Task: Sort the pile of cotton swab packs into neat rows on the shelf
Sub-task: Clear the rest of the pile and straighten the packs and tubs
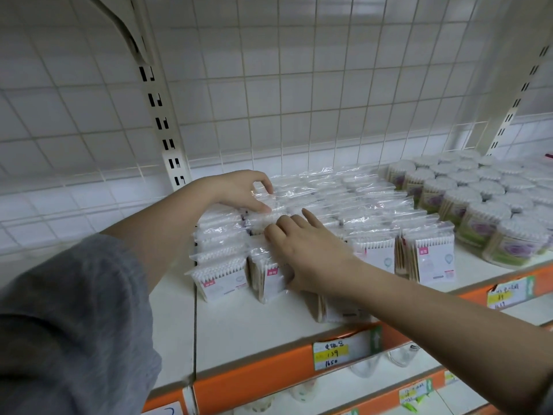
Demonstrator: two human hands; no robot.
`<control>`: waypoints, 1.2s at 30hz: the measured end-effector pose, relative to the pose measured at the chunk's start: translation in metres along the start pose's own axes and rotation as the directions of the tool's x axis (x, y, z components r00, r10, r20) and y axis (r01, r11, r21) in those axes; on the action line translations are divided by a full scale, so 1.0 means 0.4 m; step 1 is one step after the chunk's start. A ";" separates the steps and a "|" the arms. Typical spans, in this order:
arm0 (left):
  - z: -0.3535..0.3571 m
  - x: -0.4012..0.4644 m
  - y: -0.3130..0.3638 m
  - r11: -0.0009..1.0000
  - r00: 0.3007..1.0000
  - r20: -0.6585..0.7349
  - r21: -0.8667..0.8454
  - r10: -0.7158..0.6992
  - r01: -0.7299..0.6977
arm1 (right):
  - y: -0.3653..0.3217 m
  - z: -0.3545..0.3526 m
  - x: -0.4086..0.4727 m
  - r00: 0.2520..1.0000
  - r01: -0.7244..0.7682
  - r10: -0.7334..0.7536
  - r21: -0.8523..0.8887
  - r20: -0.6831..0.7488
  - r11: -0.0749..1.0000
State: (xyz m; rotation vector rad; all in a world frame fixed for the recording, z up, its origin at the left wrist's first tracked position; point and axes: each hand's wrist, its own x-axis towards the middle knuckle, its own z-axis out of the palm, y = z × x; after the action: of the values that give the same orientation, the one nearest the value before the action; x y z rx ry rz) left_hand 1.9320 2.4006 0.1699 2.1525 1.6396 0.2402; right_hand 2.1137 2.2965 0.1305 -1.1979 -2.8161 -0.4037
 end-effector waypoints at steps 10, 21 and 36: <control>0.008 0.022 -0.034 0.999 0.994 -0.095 -0.012 0.049 -0.051 | 0.018 -0.003 0.034 0.999 -0.027 0.029 0.111 -0.023 0.994; 0.012 0.000 -0.087 0.997 0.982 -0.172 -0.034 -0.076 0.072 | 0.017 -0.046 0.011 0.992 -0.101 0.080 0.226 0.102 0.969; 0.029 -0.016 -0.078 0.991 0.937 -0.342 -0.130 -0.076 0.033 | 0.018 -0.052 0.027 0.981 -0.147 0.107 0.262 0.159 0.954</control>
State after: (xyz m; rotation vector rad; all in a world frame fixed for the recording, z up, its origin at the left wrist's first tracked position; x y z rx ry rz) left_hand 1.9071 2.3988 0.1469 2.0542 1.8149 0.7208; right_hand 2.1102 2.3035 0.1538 -1.3829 -2.7676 0.0803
